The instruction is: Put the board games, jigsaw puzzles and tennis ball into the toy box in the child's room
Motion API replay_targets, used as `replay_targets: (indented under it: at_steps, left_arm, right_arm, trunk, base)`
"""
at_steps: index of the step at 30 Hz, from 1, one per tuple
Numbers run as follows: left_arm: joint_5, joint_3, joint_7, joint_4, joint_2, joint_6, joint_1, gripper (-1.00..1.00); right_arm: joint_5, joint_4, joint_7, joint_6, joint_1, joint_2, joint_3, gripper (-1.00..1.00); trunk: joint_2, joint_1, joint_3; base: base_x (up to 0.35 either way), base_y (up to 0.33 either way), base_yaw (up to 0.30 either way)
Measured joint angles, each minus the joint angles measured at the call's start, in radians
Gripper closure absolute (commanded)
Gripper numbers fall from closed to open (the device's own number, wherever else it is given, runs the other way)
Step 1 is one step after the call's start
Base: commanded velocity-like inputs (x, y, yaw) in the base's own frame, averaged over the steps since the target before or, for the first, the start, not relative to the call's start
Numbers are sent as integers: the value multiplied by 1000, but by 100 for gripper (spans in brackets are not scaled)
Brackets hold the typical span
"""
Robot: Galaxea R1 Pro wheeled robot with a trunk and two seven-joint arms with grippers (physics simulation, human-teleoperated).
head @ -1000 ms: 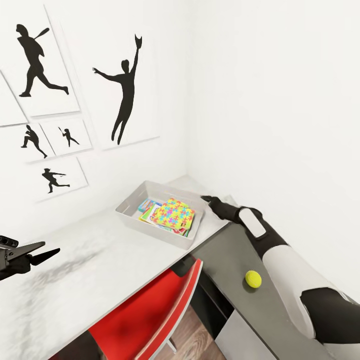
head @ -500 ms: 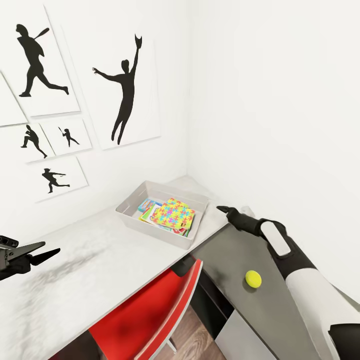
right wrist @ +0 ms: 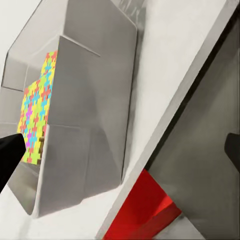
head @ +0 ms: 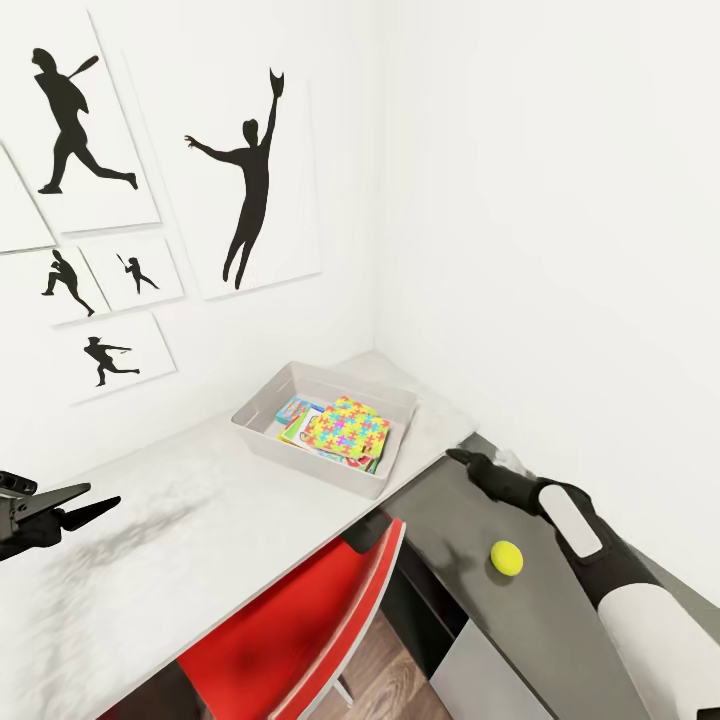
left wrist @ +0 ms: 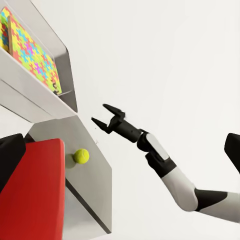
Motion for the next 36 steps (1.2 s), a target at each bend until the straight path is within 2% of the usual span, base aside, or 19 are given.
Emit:
replay_targets:
  at_steps: [4,9,13,14,17,20,22,24,26,32,36]
  left_arm:
    - [0,0,0,-1,0,0,0,-100]
    - [0,0,0,-3,-1,0,0,-100]
    - [0,0,0,-6,-1,0,0,-100]
    - [0,-1,0,-6,-1,0,0,-100]
    - [1,-1,0,-8,-2,0,0,-100]
    - [1,-3,0,-9,-2,0,0,-100]
    - [1,-4,0,-10,-3,0,0,-100]
    - [1,-5,0,-10,-3,0,0,-100]
    - [2,-7,0,-11,-4,0,0,-100]
    - [3,-10,0,-14,-7,0,0,-100]
    - [3,-5,0,-22,-4,0,1,-100]
  right_arm:
    - [10,-2,-19,-3,27,0,0,-100]
    - [40,-19,-119,-10,63,2,6,-100]
    - [81,-97,-246,-13,113,12,9,-100]
    - [85,-139,-297,-13,138,14,10,-100]
    - [90,-260,-443,-7,183,17,12,-100]
    - [90,-340,-571,0,199,18,15,-100]
    - [89,-391,-696,11,205,24,37,-100]
    - [89,-411,-760,20,206,26,62,-100]
    - [88,-441,-876,32,208,33,117,-100]
    - [84,-462,-1031,32,209,46,189,-100]
    - [83,-460,-1063,30,209,50,203,-100]
  trunk:
    - [0,0,0]
    - [0,0,0]
    - [0,0,0]
    - [0,0,0]
    - [0,0,0]
    - [0,0,0]
    - [0,0,0]
    - [0,0,0]
    - [0,0,0]
    - [0,0,0]
    - [0,0,0]
  base:
    - [0,0,0]
    - [0,0,0]
    - [0,0,0]
    - [0,0,0]
    - [0,0,0]
    - [0,0,0]
    - [0,0,0]
    - [0,0,0]
    - [0,0,0]
    - [0,0,0]
    - [0,0,0]
